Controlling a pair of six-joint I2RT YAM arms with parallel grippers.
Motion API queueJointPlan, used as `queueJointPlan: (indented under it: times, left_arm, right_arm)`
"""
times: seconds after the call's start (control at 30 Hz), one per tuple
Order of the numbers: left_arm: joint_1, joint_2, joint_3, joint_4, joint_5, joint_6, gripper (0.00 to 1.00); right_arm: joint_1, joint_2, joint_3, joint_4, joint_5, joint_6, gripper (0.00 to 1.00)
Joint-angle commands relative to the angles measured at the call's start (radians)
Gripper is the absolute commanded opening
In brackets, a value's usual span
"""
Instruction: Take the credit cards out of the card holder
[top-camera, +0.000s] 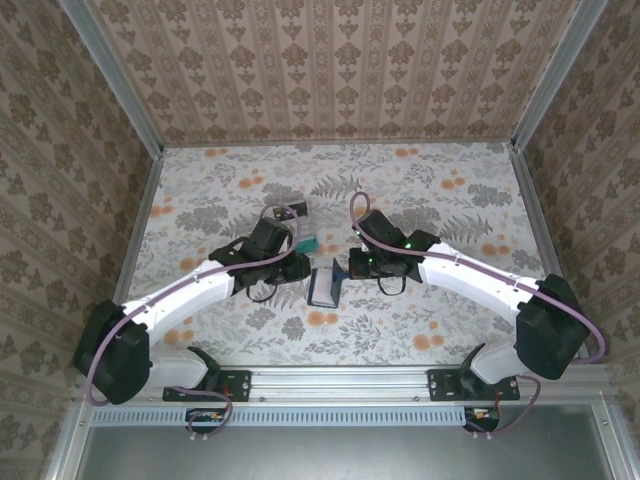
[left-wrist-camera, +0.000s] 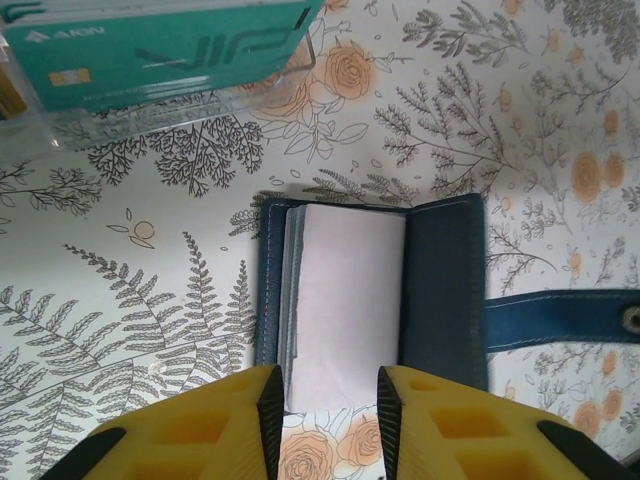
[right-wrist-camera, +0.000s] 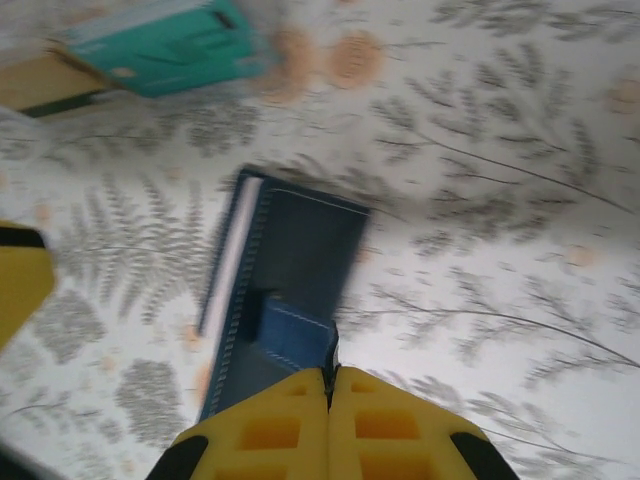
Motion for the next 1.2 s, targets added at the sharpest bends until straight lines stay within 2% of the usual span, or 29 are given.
queueJointPlan:
  times: [0.0, 0.4, 0.53, 0.63, 0.83, 0.93, 1.17]
  left_arm:
    - [-0.013, 0.027, 0.004, 0.027, 0.02, 0.026, 0.33]
    - [-0.044, 0.206, 0.058, 0.1, 0.116, 0.058, 0.31]
    - [-0.053, 0.259, 0.077, 0.106, 0.132, 0.061, 0.32]
    - [-0.055, 0.285, 0.079, 0.109, 0.139, 0.058, 0.38]
    - [-0.056, 0.339, 0.085, 0.139, 0.173, 0.055, 0.39]
    - [-0.058, 0.363, 0.095, 0.14, 0.182, 0.054, 0.39]
    - [-0.067, 0.373, 0.104, 0.154, 0.197, 0.051, 0.39]
  right_arm:
    - [-0.029, -0.017, -0.052, -0.118, 0.102, -0.044, 0.0]
    - [-0.044, 0.121, -0.091, -0.096, 0.172, -0.051, 0.0]
    - [-0.044, 0.126, -0.09, -0.083, 0.167, -0.053, 0.0]
    - [-0.044, 0.123, -0.091, -0.081, 0.167, -0.053, 0.0]
    - [-0.044, 0.119, -0.097, -0.07, 0.164, -0.05, 0.0]
    - [-0.046, 0.119, -0.102, -0.061, 0.153, -0.043, 0.08]
    - [-0.066, 0.095, -0.121, -0.012, 0.058, -0.004, 0.39]
